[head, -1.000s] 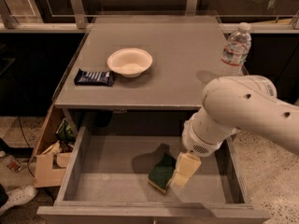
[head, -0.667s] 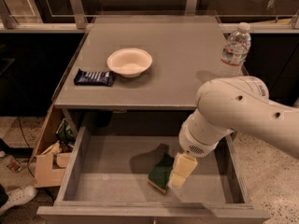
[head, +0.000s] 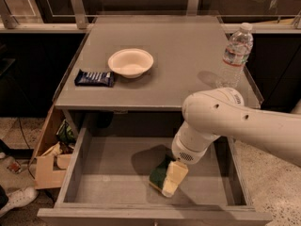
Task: Pick sponge from top drawer and place on counter
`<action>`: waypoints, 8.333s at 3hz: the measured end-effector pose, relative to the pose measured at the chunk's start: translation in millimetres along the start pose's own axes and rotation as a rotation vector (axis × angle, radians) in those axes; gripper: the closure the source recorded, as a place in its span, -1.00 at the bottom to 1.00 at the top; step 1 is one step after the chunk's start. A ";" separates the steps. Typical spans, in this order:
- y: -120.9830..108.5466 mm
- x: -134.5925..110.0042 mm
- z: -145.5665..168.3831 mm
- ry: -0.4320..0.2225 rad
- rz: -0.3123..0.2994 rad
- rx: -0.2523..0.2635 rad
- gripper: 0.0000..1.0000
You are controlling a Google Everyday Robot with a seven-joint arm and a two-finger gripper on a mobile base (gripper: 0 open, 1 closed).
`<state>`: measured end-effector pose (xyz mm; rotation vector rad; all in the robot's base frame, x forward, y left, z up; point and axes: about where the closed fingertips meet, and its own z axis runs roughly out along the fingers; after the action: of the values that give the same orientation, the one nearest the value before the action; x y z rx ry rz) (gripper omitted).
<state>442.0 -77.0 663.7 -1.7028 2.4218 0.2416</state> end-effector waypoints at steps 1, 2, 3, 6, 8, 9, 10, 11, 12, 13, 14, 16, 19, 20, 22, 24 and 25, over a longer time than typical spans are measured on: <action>0.1 0.1 0.4 0.000 0.001 -0.001 -1.00; -1.3 -1.9 19.8 0.003 0.035 -0.029 -1.00; -9.3 -0.1 49.4 0.014 0.111 -0.050 -1.00; -11.7 0.3 70.9 0.016 0.164 -0.103 -1.00; -8.5 3.9 82.7 0.029 0.171 -0.134 -1.00; -8.5 3.9 82.7 0.029 0.171 -0.135 -0.67; -8.5 3.9 82.7 0.029 0.171 -0.135 -0.22; -8.4 3.9 82.7 0.029 0.171 -0.135 0.26; -8.4 3.9 82.7 0.029 0.171 -0.135 0.72; -8.3 2.9 78.5 0.029 0.170 -0.135 1.00; -2.9 -0.5 43.4 0.015 0.113 -0.154 1.00; 1.1 11.9 -35.0 0.034 0.029 -0.150 1.00; -14.0 17.6 -72.1 -0.023 0.125 0.045 1.00; -20.3 22.8 -97.8 -0.041 0.169 0.141 1.00; -32.1 27.2 -103.5 -0.038 0.191 0.164 1.00; -59.1 35.0 -140.6 -0.044 0.221 0.246 1.00; -68.2 37.2 -177.5 -0.075 0.235 0.309 1.00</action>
Offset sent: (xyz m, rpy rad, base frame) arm 0.0086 0.0159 -0.0496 0.0268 0.0947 -0.0716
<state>485.7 -174.5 825.4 -1.2604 2.4494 -0.0392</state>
